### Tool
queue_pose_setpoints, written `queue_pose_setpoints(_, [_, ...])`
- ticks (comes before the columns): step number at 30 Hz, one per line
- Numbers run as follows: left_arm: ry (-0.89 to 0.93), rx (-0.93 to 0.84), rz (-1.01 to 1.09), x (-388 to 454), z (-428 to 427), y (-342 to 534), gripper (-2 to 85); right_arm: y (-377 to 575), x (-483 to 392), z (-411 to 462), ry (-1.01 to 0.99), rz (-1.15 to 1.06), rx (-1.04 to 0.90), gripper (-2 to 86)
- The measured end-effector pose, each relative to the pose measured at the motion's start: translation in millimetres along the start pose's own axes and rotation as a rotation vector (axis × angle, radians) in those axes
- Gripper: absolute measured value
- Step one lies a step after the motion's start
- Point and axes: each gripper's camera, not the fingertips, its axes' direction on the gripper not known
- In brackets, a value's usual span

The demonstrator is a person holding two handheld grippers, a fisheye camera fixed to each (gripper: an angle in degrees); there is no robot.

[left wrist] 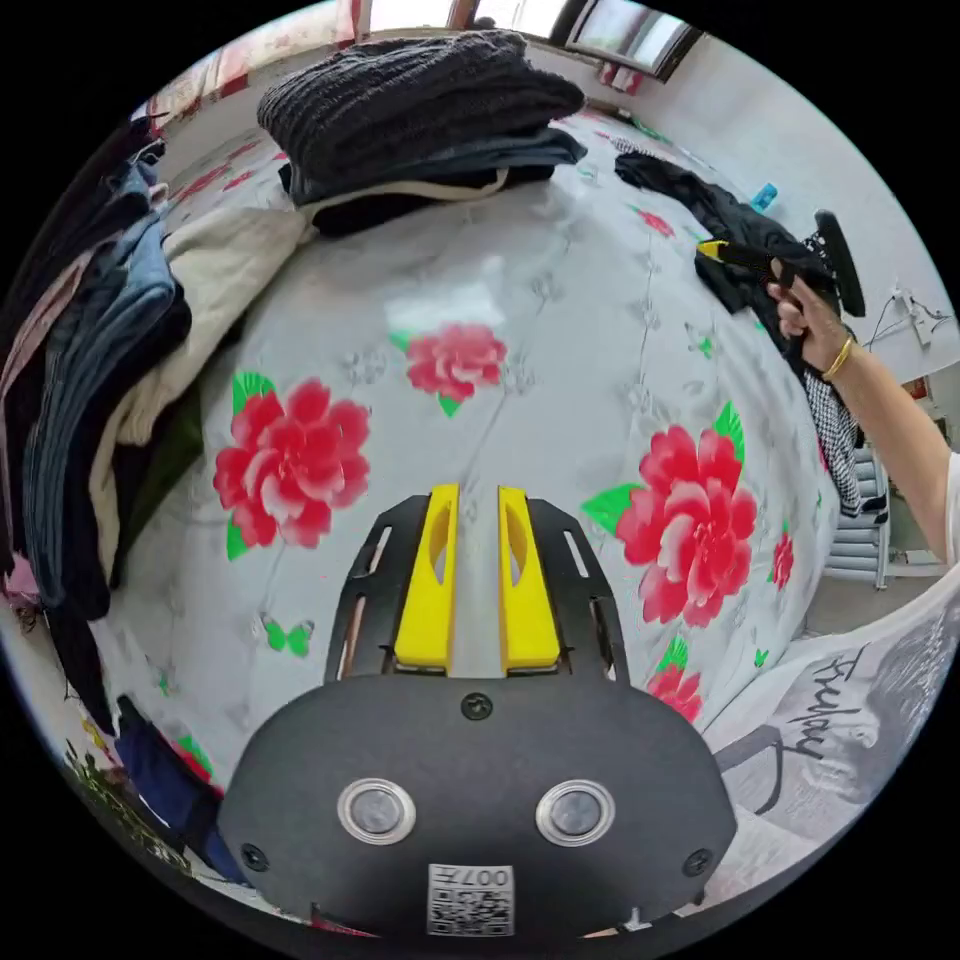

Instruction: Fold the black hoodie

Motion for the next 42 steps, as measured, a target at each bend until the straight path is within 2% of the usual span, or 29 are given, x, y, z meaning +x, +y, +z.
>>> queue_pose_setpoints(1, [-0.030,-0.018,-0.032,3.5,2.4,21.9,0.8,9.5,8.0,-4.8,0.057,0.005,-0.013,11.3])
queue_pose_setpoints(6, [0.041,-0.083,-0.182,-1.4,8.2,69.9,-0.8,71.5,97.6,-73.0,0.490,0.215,-0.032,12.0])
queue_pose_setpoints(8, [0.057,-0.094,-0.208,1.7,9.7,74.0,-0.9,86.3,132.0,-91.1,0.564,0.340,-0.042,12.3])
queue_pose_setpoints(10, [0.022,-0.092,-0.207,7.9,9.4,71.2,-0.9,100.9,167.6,-89.0,0.503,0.461,-0.130,12.4])
queue_pose_setpoints(11, [-0.008,-0.094,-0.203,12.1,9.2,68.1,-1.0,110.7,183.6,-79.9,0.403,0.518,-0.168,12.3])
queue_pose_setpoints(14, [-0.039,-0.123,-0.182,19.5,7.9,60.2,-1.0,114.2,182.1,-75.3,0.356,0.567,-0.113,11.9])
queue_pose_setpoints(16, [0.015,-0.141,-0.180,20.9,6.1,59.6,-1.0,97.4,168.6,-79.4,0.413,0.541,-0.116,11.4])
queue_pose_setpoints(18, [0.066,-0.140,-0.197,20.7,3.1,64.3,-1.0,75.5,127.7,-86.7,0.487,0.340,0.009,10.8])
queue_pose_setpoints(20, [0.100,-0.155,-0.213,19.7,2.4,71.8,-1.0,56.7,108.0,-76.1,0.436,0.199,-0.007,11.0])
queue_pose_setpoints(22, [0.105,-0.155,-0.221,17.9,0.3,76.1,-1.0,37.9,103.6,-51.3,0.323,0.117,-0.127,11.7])
queue_pose_setpoints(24, [0.118,-0.173,-0.228,14.0,-1.9,77.0,-1.0,27.5,111.6,-3.1,0.275,0.064,-0.401,12.3])
queue_pose_setpoints(25, [0.123,-0.179,-0.234,11.1,-4.9,77.3,-1.0,29.5,111.6,6.7,0.290,0.035,-0.449,12.0])
queue_pose_setpoints(27, [0.124,-0.172,-0.237,7.3,-11.9,78.6,-1.0,38.0,95.1,23.4,0.525,-0.191,-0.526,10.2])
queue_pose_setpoints(28, [0.122,-0.164,-0.238,5.1,-16.9,80.3,-1.0,38.6,93.0,25.4,0.543,-0.226,-0.547,9.6])
queue_pose_setpoints(31, [0.125,-0.162,-0.238,1.0,-25.1,86.5,-1.0,30.8,99.7,2.2,0.449,-0.219,-0.514,6.4])
queue_pose_setpoints(35, [0.153,-0.150,-0.225,-0.4,-36.0,93.8,-1.0,32.3,140.8,-67.2,0.203,-0.067,-0.334,3.5])
queue_pose_setpoints(37, [0.177,-0.141,-0.218,-1.6,-44.7,98.5,-1.0,41.1,167.3,-98.5,0.033,0.035,-0.208,2.8])
queue_pose_setpoints(39, [0.191,-0.130,-0.213,-3.2,-53.0,102.9,-1.0,60.9,213.5,-125.8,-0.176,0.231,-0.065,2.0])
queue_pose_setpoints(42, [0.209,-0.096,-0.201,-8.4,-72.3,113.4,-1.0,89.6,240.1,-141.7,-0.319,0.352,0.044,1.3])
